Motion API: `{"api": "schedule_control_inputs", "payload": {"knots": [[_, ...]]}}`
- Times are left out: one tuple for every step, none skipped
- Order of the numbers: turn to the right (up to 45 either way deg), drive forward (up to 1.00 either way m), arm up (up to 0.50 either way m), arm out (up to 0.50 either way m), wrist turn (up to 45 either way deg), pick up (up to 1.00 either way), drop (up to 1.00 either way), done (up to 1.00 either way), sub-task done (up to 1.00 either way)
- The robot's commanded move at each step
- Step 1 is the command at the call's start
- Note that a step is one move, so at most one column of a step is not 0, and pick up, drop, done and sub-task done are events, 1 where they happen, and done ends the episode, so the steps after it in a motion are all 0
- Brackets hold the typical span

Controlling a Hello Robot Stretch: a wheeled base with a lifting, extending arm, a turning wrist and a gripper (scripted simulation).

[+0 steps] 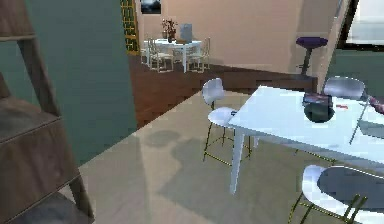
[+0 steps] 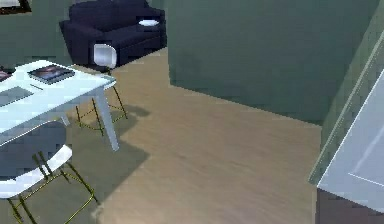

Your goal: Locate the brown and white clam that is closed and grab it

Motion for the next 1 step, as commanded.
{"api": "schedule_control_inputs", "payload": {"knots": [[0.0, 0.2, 0.0, 0.0, 0.0, 0.0, 0.0, 0.0, 0.0]]}}
